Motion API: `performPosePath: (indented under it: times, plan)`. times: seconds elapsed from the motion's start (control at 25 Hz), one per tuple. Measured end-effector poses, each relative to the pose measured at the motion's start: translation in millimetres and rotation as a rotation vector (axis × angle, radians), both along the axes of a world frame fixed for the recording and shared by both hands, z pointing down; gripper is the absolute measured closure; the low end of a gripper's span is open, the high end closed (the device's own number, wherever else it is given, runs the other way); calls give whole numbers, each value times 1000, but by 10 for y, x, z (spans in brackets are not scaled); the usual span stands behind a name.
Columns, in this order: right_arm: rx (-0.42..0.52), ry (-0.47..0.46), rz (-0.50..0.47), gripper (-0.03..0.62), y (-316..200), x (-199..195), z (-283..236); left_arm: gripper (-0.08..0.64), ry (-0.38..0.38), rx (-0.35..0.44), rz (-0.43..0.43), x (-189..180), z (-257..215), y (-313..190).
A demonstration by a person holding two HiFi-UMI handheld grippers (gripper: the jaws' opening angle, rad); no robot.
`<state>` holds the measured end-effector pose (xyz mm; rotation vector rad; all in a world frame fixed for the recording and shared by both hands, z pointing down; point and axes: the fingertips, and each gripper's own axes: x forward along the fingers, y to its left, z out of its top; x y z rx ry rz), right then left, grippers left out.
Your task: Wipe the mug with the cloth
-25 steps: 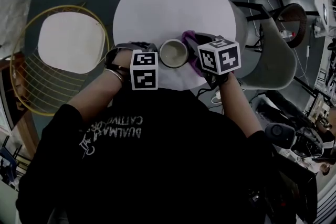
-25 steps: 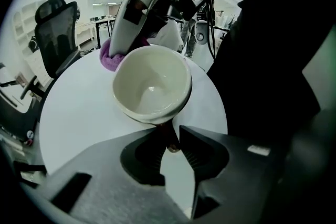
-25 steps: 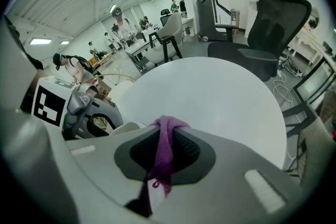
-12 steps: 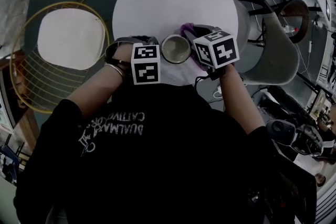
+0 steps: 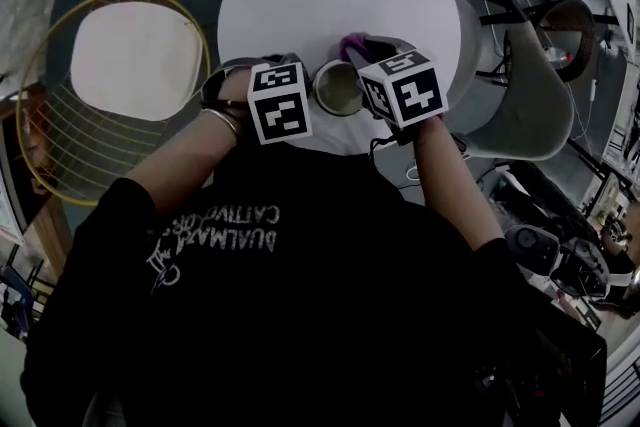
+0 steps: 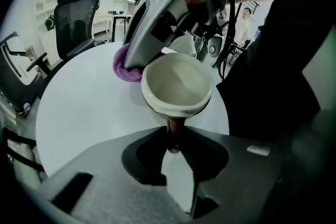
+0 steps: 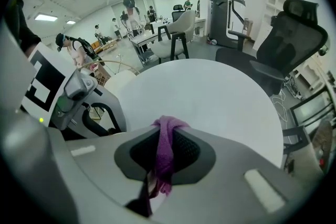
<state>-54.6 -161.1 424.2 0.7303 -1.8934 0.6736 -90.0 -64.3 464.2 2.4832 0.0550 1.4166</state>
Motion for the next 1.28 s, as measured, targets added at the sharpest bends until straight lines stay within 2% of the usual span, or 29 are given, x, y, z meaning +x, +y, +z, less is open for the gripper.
performPosePath:
  times: [0.36, 0.64, 1.0, 1.28]
  plan:
    - [16, -34, -51, 549, 15, -193, -26, 489, 10, -32, -71, 53, 2, 17]
    - [5, -76, -55, 549, 35, -305, -59, 491, 36, -84, -134, 67, -5, 0]
    - [11, -62, -106, 549, 123, -336, -81, 491, 29, -52, -125, 105, -11, 2]
    - [46, -16, -141, 549, 176, -349, -79, 486, 42, -41, -164, 96, -32, -78]
